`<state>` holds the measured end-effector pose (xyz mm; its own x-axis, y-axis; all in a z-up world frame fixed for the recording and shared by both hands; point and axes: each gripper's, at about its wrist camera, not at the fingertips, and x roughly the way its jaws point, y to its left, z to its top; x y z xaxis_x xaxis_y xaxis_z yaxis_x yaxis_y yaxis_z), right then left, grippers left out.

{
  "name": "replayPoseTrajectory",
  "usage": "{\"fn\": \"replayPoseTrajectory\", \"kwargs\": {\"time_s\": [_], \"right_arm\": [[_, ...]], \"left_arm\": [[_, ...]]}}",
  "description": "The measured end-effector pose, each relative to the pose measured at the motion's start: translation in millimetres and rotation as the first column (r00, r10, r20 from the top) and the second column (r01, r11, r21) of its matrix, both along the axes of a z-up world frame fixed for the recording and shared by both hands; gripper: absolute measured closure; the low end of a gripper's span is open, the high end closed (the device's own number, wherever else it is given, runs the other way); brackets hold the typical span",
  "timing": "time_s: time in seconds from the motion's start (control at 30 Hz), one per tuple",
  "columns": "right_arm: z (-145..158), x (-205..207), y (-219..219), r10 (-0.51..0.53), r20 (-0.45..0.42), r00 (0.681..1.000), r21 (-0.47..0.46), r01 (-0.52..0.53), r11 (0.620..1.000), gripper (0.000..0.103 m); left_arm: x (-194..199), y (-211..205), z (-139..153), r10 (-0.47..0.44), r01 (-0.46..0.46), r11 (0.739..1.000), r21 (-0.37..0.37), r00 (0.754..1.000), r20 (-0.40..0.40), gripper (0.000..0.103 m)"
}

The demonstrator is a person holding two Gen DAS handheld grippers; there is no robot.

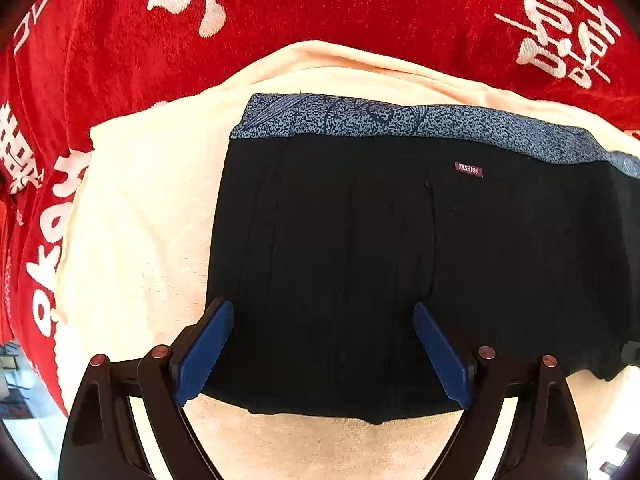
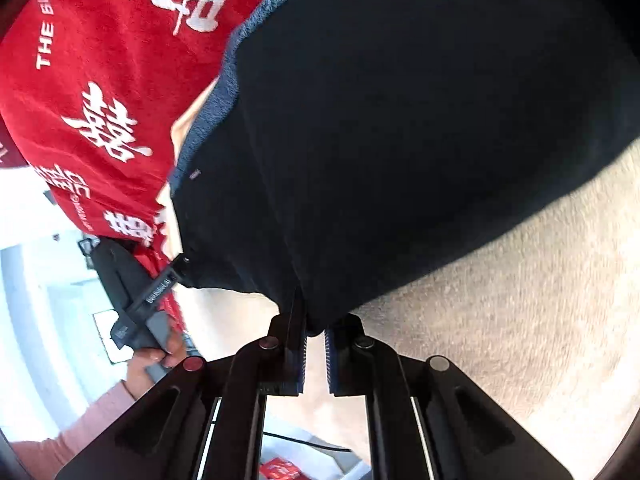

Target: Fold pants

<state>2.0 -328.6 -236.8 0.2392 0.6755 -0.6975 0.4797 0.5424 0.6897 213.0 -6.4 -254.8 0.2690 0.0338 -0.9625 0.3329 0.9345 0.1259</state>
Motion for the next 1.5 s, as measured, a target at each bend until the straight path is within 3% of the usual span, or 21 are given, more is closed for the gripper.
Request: {"fn": "replayPoseTrajectory", "kwargs": {"time_s": [0.1,0.23,0.3,0.37,0.4,0.43,0.53,0.6,0.63,0.73,0.9,0.97,1.0,1.1,1.17,1.2,1.27,1.33,1.37,1.4,1.5], "right_arm": [[29,-3,-8,0.104,0.001,0.995,-0.088,-0.104,0.991,0.086],[71,6,-44,0.127,0.087,0.988,-0.286,-0.097,0.953,0.086],[69,23,-62,0.147,0.086,0.985,-0.331,-0.112,0.937,0.086],[48,30,-71,0.233,0.003,0.972,-0.377,-0.215,0.901,0.087],[42,26,-79,0.25,0.0,0.968,-0.383,-0.231,0.894,0.101],[38,26,-90,0.236,0.025,0.971,-0.365,-0.211,0.907,0.103],[49,12,-152,-0.026,-0.012,1.0,-0.455,0.018,0.89,0.103],[61,18,-164,-0.086,-0.004,0.996,-0.453,0.074,0.888,0.094],[65,29,-159,-0.04,0.017,0.999,-0.424,0.044,0.905,0.094],[70,76,-113,0.153,0.067,0.986,-0.413,-0.112,0.904,0.092],[44,144,-36,0.257,0.108,0.96,-0.321,-0.211,0.923,0.092],[18,166,-14,0.302,0.058,0.951,-0.329,-0.268,0.905,0.091],[12,167,-11,0.309,0.034,0.951,-0.352,-0.277,0.894,0.09],[5,181,-31,0.262,0.086,0.961,-0.334,-0.22,0.916,0.095],[13,179,-52,0.231,0.075,0.97,-0.419,-0.179,0.89,0.094],[18,176,-65,0.211,0.056,0.976,-0.465,-0.161,0.87,0.09],[28,167,-90,0.149,0.036,0.988,-0.463,-0.115,0.879,0.087],[40,149,-106,0.109,0.036,0.993,-0.451,-0.081,0.889,0.066],[49,134,-112,0.097,0.032,0.995,-0.464,-0.071,0.883,0.043],[53,123,-117,0.089,0.029,0.996,-0.471,-0.065,0.88,0.033],[64,71,-139,0.033,0.008,0.999,-0.442,-0.027,0.896,0.033]], "left_arm": [[-2,-6,9,0.013,-0.013,0.999,0.033,1.0,-0.013,0.011],[-5,-31,26,-0.019,0.019,1.0,-0.014,1.0,0.025,0.011],[-1,-49,21,-0.037,0.037,0.999,-0.011,0.999,0.027,0.011],[2,-56,3,-0.059,0.058,0.998,0.034,0.998,0.021,0.008],[1,-55,0,-0.063,0.061,0.998,0.034,0.997,0.042,0.0],[3,-48,-1,-0.051,0.051,0.999,0.019,0.998,0.042,0.0],[7,-30,2,0.004,-0.005,1.0,-0.022,1.0,-0.019,0.0],[13,-28,10,0.038,-0.039,0.999,-0.018,0.998,-0.044,0.0],[15,-30,15,0.036,-0.037,0.999,-0.02,0.999,-0.032,0.0],[28,-50,31,0.01,-0.008,0.999,-0.053,1.0,0.028,0.0],[64,-70,17,0.058,-0.057,0.998,-0.021,0.996,0.069,0.0],[74,-65,2,0.095,-0.096,0.995,0.011,0.993,0.069,0.0],[78,-60,-3,0.108,-0.108,0.994,-0.002,0.992,0.068,0.0],[85,-51,-3,0.12,-0.119,0.993,-0.014,0.99,0.077,0.0],[87,-50,0,0.096,-0.097,0.995,0.002,0.993,0.075,0.0],[98,-45,-5,0.095,-0.096,0.995,0.004,0.993,0.07,0.0],[102,-41,-1,0.108,-0.109,0.994,0.017,0.993,0.055,0.0],[94,-48,11,0.086,-0.087,0.996,0.021,0.995,0.04,0.0],[87,-51,16,0.067,-0.067,0.998,0.012,0.997,0.035,0.0],[79,-58,22,0.046,-0.046,0.999,0.007,0.998,0.033,0.0],[40,-91,36,-0.026,0.026,0.999,-0.019,1.0,0.01,0.0]]}}
